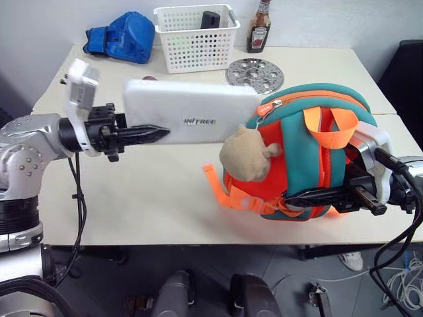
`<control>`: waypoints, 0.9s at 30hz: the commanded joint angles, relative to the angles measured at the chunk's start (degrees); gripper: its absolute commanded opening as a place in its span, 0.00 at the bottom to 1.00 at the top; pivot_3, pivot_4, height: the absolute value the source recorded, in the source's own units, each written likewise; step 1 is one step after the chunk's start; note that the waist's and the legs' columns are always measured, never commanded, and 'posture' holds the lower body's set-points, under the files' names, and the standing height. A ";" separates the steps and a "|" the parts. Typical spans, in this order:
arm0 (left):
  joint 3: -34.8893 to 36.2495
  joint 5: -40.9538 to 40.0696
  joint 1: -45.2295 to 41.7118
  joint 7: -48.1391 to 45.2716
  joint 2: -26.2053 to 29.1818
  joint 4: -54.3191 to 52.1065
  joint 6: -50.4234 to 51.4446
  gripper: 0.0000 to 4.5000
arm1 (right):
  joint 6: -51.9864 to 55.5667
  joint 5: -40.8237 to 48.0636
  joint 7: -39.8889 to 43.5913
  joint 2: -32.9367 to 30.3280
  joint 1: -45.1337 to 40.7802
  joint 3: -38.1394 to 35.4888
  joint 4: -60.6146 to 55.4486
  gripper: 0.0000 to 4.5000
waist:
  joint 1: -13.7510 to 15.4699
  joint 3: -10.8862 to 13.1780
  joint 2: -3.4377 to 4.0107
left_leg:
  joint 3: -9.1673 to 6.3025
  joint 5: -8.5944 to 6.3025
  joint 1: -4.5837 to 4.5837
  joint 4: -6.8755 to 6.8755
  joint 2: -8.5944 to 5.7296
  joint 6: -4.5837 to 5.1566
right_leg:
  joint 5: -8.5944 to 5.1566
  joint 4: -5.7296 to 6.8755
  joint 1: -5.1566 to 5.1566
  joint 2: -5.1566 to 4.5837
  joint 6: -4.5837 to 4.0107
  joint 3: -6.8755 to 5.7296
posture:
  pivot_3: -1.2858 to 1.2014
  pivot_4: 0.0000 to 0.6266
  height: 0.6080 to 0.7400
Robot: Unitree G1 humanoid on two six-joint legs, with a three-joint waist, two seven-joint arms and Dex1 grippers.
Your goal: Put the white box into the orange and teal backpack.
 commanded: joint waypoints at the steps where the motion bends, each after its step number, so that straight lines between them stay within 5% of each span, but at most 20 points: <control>1: -2.59 2.07 -3.04 -4.31 0.80 0.71 -2.45 0.31 | -0.87 -0.29 -0.06 0.10 -0.62 -0.08 0.16 0.00 | 0.07 0.01 -0.01 | 0.00 0.00 0.00 0.01 0.00 0.00 | 0.00 -0.01 0.00 0.00 0.00 -0.01 | 0.52 0.24 1.00; 16: -16.49 18.92 -18.05 -26.37 5.21 15.12 -15.90 0.31 | -3.23 -3.70 -1.75 2.30 -0.82 2.02 0.30 0.00 | -0.25 0.01 -0.01 | 0.08 -0.04 -0.05 0.03 0.01 0.11 | 0.00 -0.02 -0.06 0.02 0.00 -0.02 | 0.52 0.24 1.00; 27: -19.43 18.56 -22.53 -24.74 0.88 17.34 -16.21 0.31 | -3.76 -4.32 -2.72 3.45 -0.56 2.72 -0.70 0.00 | -0.01 0.02 -0.03 | 0.04 -0.04 -0.07 0.19 0.01 0.19 | 0.00 0.13 -0.05 0.01 0.00 -0.04 | 0.52 0.24 1.00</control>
